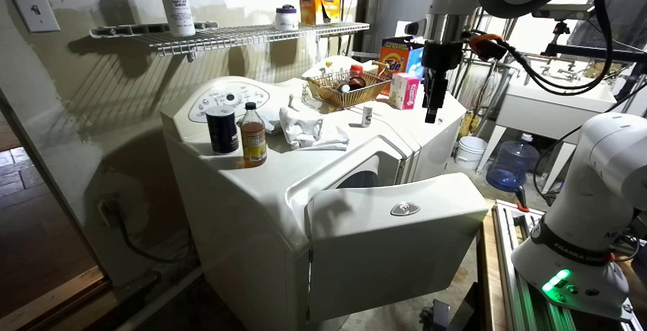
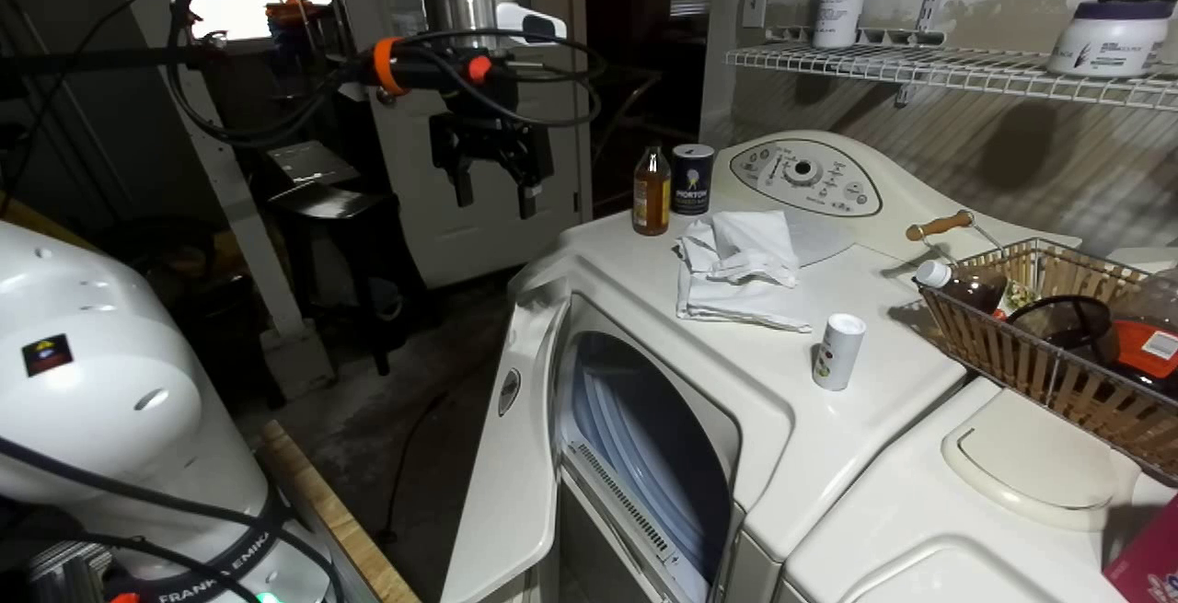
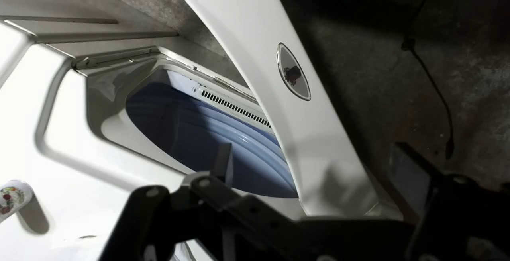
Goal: Move the white item forward
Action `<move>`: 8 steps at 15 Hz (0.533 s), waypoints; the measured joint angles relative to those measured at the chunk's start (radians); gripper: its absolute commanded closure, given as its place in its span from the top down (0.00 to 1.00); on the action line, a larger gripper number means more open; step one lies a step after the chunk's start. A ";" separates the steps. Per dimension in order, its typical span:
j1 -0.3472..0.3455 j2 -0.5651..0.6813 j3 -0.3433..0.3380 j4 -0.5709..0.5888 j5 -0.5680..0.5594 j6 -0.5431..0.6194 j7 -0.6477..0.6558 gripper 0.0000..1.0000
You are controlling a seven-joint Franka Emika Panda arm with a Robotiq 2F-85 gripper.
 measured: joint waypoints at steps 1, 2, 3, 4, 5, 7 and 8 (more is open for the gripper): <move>0.000 0.000 0.000 0.000 0.000 0.000 0.000 1.00; 0.000 0.000 0.000 0.000 0.000 0.004 0.001 1.00; -0.001 0.003 -0.003 0.000 0.001 0.017 0.006 1.00; -0.003 0.009 -0.010 0.002 0.002 0.040 0.013 1.00; -0.006 0.022 -0.024 0.007 0.003 0.074 0.021 1.00; -0.023 0.062 -0.064 0.023 0.004 0.152 0.034 1.00; -0.038 0.089 -0.087 0.035 0.004 0.187 0.036 1.00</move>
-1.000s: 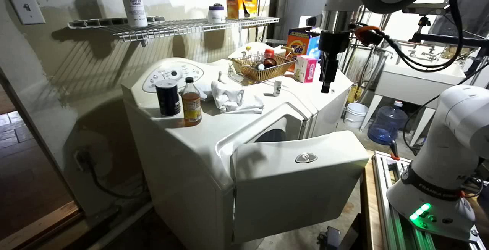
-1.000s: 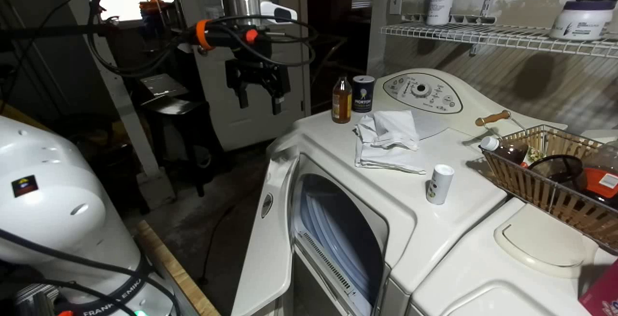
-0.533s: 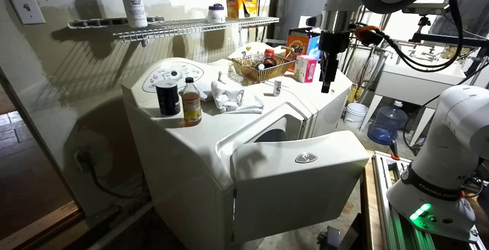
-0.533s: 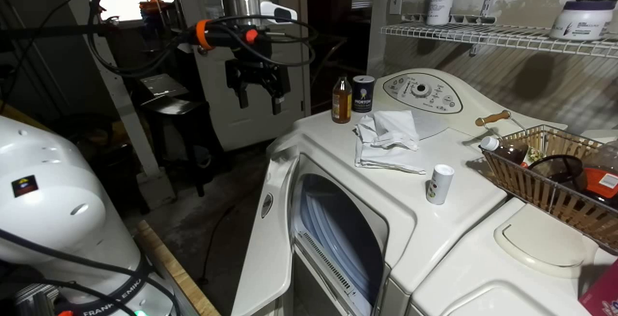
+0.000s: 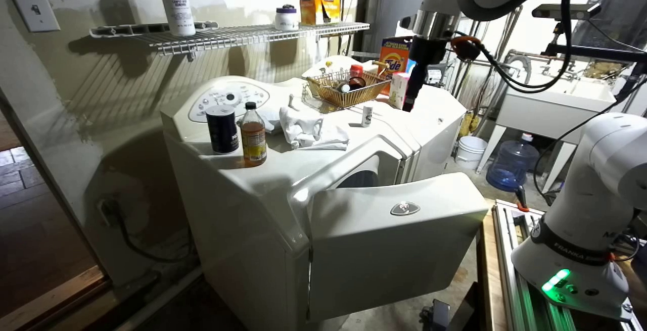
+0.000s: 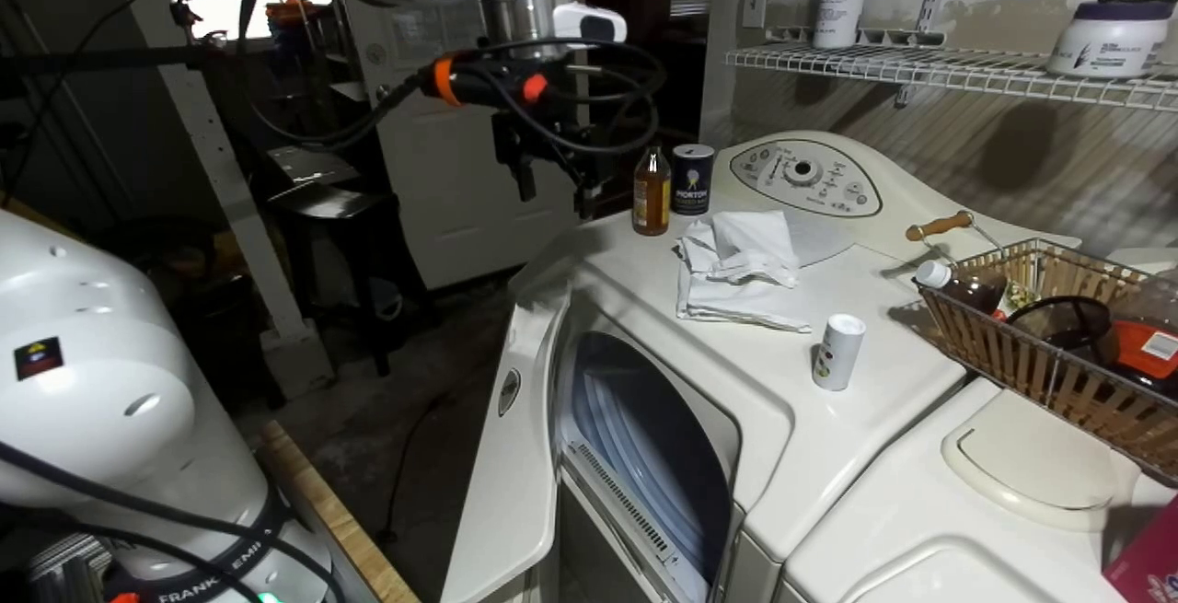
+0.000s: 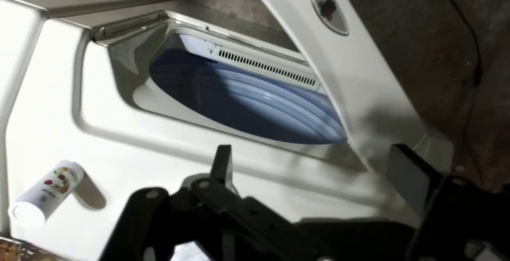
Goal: Move the white item forward
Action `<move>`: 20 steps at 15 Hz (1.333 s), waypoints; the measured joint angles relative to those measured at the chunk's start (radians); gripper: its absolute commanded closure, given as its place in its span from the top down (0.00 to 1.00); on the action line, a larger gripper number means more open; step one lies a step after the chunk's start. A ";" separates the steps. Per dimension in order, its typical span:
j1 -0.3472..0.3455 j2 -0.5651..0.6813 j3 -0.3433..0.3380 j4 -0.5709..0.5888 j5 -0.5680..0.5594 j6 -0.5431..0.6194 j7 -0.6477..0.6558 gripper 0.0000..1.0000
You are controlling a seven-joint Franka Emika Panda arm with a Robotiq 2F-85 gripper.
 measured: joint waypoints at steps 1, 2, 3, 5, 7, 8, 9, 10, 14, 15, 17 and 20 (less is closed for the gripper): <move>-0.016 0.029 -0.022 0.012 0.000 0.033 0.001 1.00; -0.031 0.061 -0.045 0.027 0.000 0.062 0.001 1.00; -0.046 0.096 -0.069 0.042 0.002 0.088 0.001 1.00; -0.073 0.164 -0.109 0.075 0.006 0.133 0.001 1.00; -0.099 0.234 -0.139 0.115 0.017 0.171 0.006 1.00; -0.110 0.268 -0.152 0.136 0.028 0.189 0.007 1.00; -0.120 0.302 -0.163 0.158 0.044 0.209 0.007 1.00; -0.128 0.336 -0.173 0.181 0.059 0.237 0.007 1.00; -0.150 0.447 -0.188 0.261 0.108 0.321 0.005 1.00; -0.149 0.460 -0.188 0.270 0.110 0.324 0.005 1.00; -0.149 0.467 -0.188 0.277 0.112 0.324 0.005 1.00; -0.149 0.467 -0.188 0.281 0.113 0.324 0.005 1.00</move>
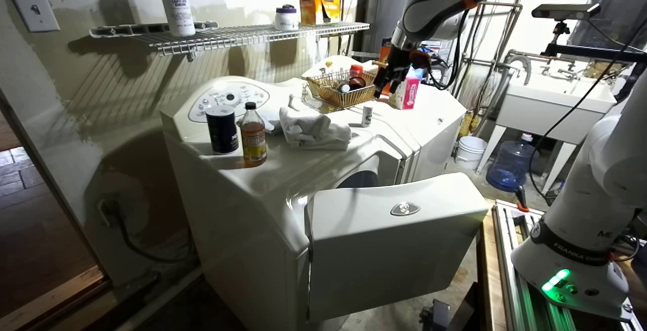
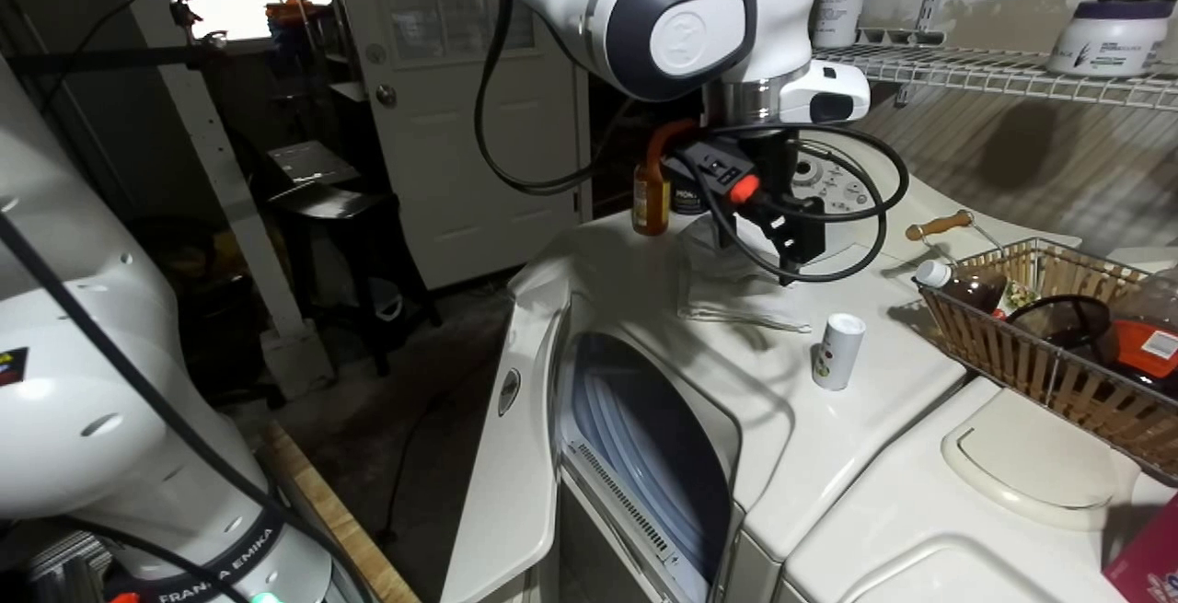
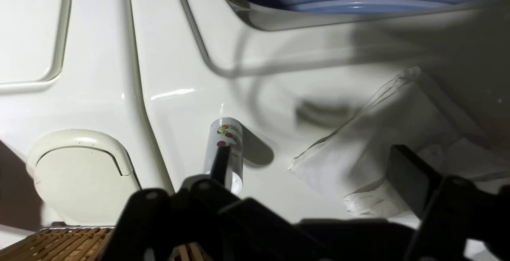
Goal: Move the white item forward
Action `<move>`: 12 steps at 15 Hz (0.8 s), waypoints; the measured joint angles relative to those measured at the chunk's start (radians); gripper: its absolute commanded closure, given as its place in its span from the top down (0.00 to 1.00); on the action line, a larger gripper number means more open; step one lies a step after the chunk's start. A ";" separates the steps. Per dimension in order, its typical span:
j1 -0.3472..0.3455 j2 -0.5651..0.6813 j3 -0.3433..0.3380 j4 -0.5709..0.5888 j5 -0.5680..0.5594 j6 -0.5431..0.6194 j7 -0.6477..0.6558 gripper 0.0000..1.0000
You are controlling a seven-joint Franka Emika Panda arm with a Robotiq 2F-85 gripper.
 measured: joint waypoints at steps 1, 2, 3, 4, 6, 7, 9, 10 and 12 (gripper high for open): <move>0.000 0.000 0.000 0.001 0.000 0.000 0.000 1.00; 0.000 0.000 0.001 0.001 0.000 0.000 0.000 1.00; 0.000 0.000 0.002 0.001 0.000 0.000 -0.001 1.00; -0.001 0.003 0.002 0.002 0.001 0.000 -0.001 1.00; -0.006 0.018 0.002 0.010 0.015 0.010 -0.003 1.00; -0.010 0.031 0.002 0.017 0.027 0.017 -0.007 1.00; -0.019 0.067 0.002 0.040 0.044 0.034 -0.009 1.00; -0.024 0.089 0.002 0.054 0.051 0.048 -0.011 1.00; -0.036 0.138 0.002 0.086 0.067 0.069 -0.015 1.00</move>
